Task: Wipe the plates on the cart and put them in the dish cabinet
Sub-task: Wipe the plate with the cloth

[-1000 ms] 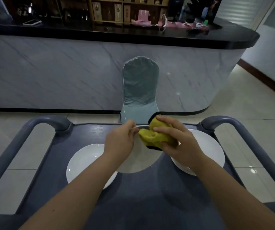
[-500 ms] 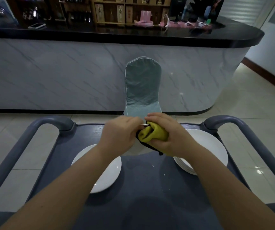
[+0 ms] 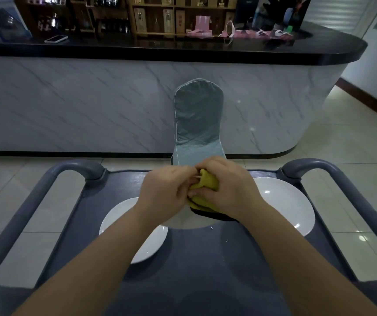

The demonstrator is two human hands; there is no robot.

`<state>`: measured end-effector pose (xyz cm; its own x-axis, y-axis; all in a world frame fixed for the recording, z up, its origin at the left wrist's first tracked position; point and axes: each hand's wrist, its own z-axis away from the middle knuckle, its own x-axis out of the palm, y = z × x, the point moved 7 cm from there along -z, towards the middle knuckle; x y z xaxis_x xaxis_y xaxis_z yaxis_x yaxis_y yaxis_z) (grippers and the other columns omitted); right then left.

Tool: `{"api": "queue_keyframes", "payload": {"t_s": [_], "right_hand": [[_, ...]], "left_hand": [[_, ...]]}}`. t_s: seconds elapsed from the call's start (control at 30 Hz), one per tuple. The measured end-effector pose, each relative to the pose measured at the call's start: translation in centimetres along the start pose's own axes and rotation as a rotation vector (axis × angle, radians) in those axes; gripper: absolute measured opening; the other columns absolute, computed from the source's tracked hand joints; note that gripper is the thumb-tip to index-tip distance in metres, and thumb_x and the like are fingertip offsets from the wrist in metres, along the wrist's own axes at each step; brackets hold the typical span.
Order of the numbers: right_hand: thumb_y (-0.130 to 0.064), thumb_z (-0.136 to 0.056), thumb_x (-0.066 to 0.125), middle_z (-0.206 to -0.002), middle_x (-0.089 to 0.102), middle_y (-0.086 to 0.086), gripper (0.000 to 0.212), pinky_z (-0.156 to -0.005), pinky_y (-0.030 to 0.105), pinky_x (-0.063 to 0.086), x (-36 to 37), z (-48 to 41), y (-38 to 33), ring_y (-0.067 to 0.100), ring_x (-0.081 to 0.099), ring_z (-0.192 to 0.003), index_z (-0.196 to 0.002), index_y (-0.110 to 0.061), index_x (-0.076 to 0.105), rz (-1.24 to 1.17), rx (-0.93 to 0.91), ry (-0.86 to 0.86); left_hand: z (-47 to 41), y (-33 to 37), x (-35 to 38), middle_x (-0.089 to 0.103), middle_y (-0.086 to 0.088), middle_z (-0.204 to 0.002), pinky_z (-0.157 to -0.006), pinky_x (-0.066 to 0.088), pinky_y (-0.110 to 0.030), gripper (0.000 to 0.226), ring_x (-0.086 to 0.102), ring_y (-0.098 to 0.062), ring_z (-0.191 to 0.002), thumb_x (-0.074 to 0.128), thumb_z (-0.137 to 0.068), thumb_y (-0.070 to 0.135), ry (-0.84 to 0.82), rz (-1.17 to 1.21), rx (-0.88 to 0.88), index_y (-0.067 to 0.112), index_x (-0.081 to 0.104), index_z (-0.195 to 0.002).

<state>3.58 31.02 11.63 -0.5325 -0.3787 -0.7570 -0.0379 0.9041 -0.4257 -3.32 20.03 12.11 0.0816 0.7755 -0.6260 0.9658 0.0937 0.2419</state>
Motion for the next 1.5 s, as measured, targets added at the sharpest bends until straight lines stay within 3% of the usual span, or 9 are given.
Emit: {"api": "queue_keyframes", "payload": {"t_s": [0.2,0.4,0.63,0.8,0.93,1.07,1.17,1.33,1.5], "right_hand": [[-0.045,-0.075,0.080,-0.090,0.062,-0.013,0.033,-0.076,0.027,0.043,-0.7,3.2,4.4,0.005,0.053,-0.084,-0.098,-0.025,0.066,-0.144,0.267,0.075],[-0.054,-0.079,0.062,-0.085,0.061,-0.009,0.030,-0.061,0.028,0.043,1.0,2.6,1.2,0.016,0.057,-0.075,-0.089,-0.025,0.063,0.087,0.044,0.040],[-0.027,-0.078,0.080,-0.081,0.068,-0.016,0.019,-0.066,0.009,0.044,0.6,5.6,6.5,0.001,0.060,-0.080,-0.084,-0.037,0.065,-0.430,0.476,0.061],[-0.044,-0.083,0.065,-0.065,0.052,-0.010,0.024,-0.058,0.026,0.041,1.1,4.4,5.8,0.009,0.049,-0.064,-0.073,-0.023,0.059,-0.036,0.301,0.069],[-0.039,-0.079,0.060,-0.067,0.056,-0.003,0.022,-0.049,0.035,0.043,2.4,3.5,4.2,0.025,0.054,-0.061,-0.072,-0.019,0.058,0.153,0.160,0.033],[-0.041,-0.084,0.057,-0.068,0.054,-0.009,0.023,-0.052,0.031,0.042,1.2,3.6,4.2,0.016,0.048,-0.061,-0.076,-0.020,0.061,0.099,0.194,0.040],[-0.032,-0.086,0.071,-0.064,0.051,-0.016,0.017,-0.057,0.013,0.034,0.2,4.6,4.5,0.007,0.048,-0.062,-0.075,-0.029,0.058,-0.032,0.260,0.042],[-0.030,-0.082,0.077,-0.070,0.064,-0.017,0.014,-0.065,0.016,0.041,-0.6,7.2,7.1,0.003,0.057,-0.072,-0.077,-0.033,0.064,-0.304,0.503,0.059],[-0.053,-0.081,0.055,-0.076,0.061,-0.009,0.035,-0.062,0.033,0.047,0.7,4.1,4.0,0.015,0.054,-0.068,-0.084,-0.021,0.067,0.046,0.212,-0.080]], "left_hand": [[2.0,-3.1,-2.7,0.067,0.009,-0.076,-0.064,0.045,-0.027,0.011,0.059,-0.015,-0.070,0.052,-0.088,0.030,0.226,0.183,-0.402,0.026,0.061,-0.092],[1.8,0.4,-0.1,0.069,0.002,-0.074,-0.055,0.047,-0.034,0.015,0.060,-0.021,-0.067,0.055,-0.084,0.017,0.061,-0.045,0.032,0.027,0.061,-0.094],[5.2,-3.2,-1.1,0.057,0.015,-0.087,-0.069,0.041,-0.016,0.013,0.051,-0.005,-0.074,0.044,-0.094,0.031,0.321,0.220,-0.540,0.029,0.056,-0.099],[4.6,-3.1,1.7,0.060,-0.006,-0.106,-0.085,0.038,-0.037,0.027,0.047,-0.026,-0.095,0.046,-0.086,0.015,0.067,-0.198,-0.240,0.021,0.055,-0.110],[1.9,0.2,4.8,0.060,-0.004,-0.080,-0.064,0.034,-0.035,0.011,0.051,-0.027,-0.072,0.060,-0.091,0.017,-0.080,-0.219,0.034,0.014,0.061,-0.080],[0.2,0.6,4.6,0.057,-0.002,-0.069,-0.054,0.030,-0.032,0.012,0.049,-0.024,-0.062,0.066,-0.085,0.015,-0.084,-0.212,0.085,0.014,0.062,-0.074],[-0.2,1.2,3.7,0.061,0.000,-0.070,-0.053,0.034,-0.031,0.018,0.050,-0.020,-0.063,0.061,-0.090,0.022,-0.039,-0.140,0.083,0.014,0.066,-0.074],[1.3,-1.9,1.6,0.066,0.006,-0.078,-0.061,0.039,-0.024,0.027,0.052,-0.010,-0.075,0.050,-0.091,0.032,0.161,0.097,-0.380,0.015,0.069,-0.080],[1.6,2.1,4.4,0.061,-0.001,-0.070,-0.053,0.039,-0.032,0.036,0.051,-0.020,-0.064,0.047,-0.100,0.030,0.044,-0.117,0.054,0.014,0.068,-0.076]]}}
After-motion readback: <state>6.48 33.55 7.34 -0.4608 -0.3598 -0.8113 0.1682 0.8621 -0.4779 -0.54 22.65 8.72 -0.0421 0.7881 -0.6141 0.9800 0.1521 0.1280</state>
